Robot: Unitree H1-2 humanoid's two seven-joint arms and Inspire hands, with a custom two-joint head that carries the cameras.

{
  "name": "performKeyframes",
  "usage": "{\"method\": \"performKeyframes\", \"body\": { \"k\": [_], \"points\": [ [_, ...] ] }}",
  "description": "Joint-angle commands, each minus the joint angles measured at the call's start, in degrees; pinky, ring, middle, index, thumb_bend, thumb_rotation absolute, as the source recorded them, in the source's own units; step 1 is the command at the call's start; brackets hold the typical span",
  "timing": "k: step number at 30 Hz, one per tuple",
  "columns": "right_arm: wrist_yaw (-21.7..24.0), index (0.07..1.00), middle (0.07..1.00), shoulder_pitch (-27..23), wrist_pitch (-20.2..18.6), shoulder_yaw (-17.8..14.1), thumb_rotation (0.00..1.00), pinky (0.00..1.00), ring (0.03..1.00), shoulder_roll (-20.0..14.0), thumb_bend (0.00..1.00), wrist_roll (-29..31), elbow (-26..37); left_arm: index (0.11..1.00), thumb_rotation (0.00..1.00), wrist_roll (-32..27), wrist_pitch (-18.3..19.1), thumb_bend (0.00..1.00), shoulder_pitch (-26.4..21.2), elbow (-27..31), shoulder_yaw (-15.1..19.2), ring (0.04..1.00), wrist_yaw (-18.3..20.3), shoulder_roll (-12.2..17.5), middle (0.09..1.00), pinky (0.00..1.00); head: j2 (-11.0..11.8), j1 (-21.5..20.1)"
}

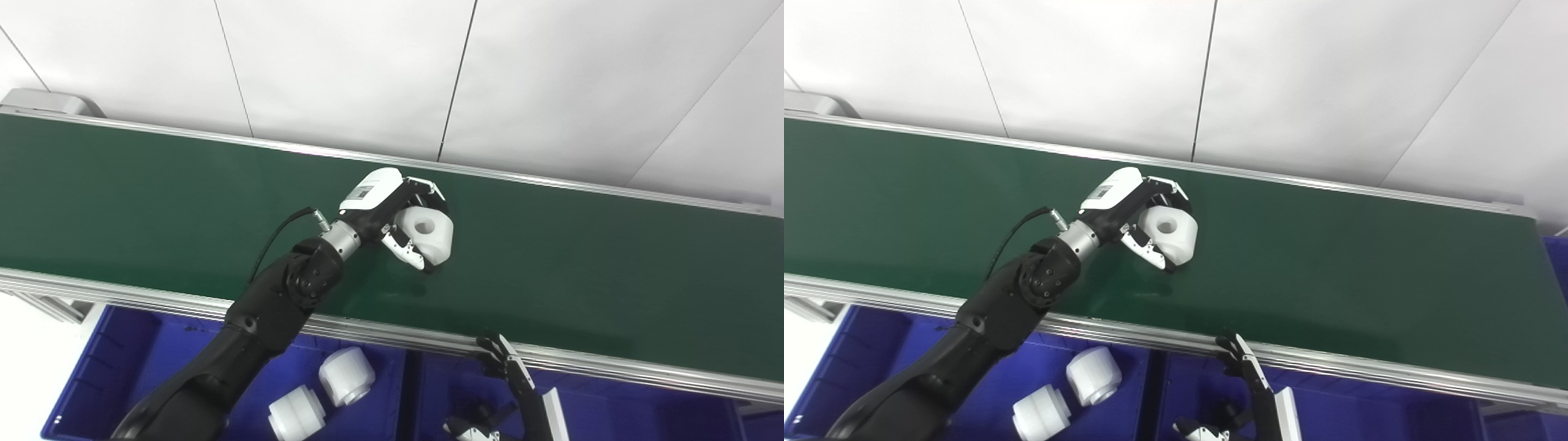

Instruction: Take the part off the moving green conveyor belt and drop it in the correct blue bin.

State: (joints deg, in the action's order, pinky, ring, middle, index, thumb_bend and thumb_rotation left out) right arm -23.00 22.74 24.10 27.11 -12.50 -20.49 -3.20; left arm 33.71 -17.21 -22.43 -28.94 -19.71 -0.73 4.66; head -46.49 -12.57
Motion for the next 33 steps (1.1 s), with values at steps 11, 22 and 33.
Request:
{"method": "performKeyframes", "body": {
  "k": [11,22,33],
  "points": [
    [-0.9,0.898,0.835,0.5,2.8,-0.1,0.55,0.72,0.793,0.5,0.87,-1.2,1.5,0.543,0.00,-4.9,-1.7,0.50,-1.4,1.0,2.2,0.392,-2.1,-2.5,0.485,0.41,-0.5,0.1],
    [-0.8,0.889,0.832,1.2,2.8,-0.2,0.52,0.71,0.788,1.3,0.86,-1.0,2.9,0.524,0.00,-14.2,-3.1,0.50,9.6,22.4,5.6,0.416,5.6,6.8,0.498,0.42,-2.2,-0.2],
    [0.5,0.892,0.832,2.1,2.8,-1.6,0.53,0.71,0.793,1.0,0.86,-1.0,4.7,0.528,0.00,-23.9,-4.1,0.50,24.1,35.0,8.9,0.430,11.4,14.0,0.489,0.44,-3.6,2.1]
  ]
}}
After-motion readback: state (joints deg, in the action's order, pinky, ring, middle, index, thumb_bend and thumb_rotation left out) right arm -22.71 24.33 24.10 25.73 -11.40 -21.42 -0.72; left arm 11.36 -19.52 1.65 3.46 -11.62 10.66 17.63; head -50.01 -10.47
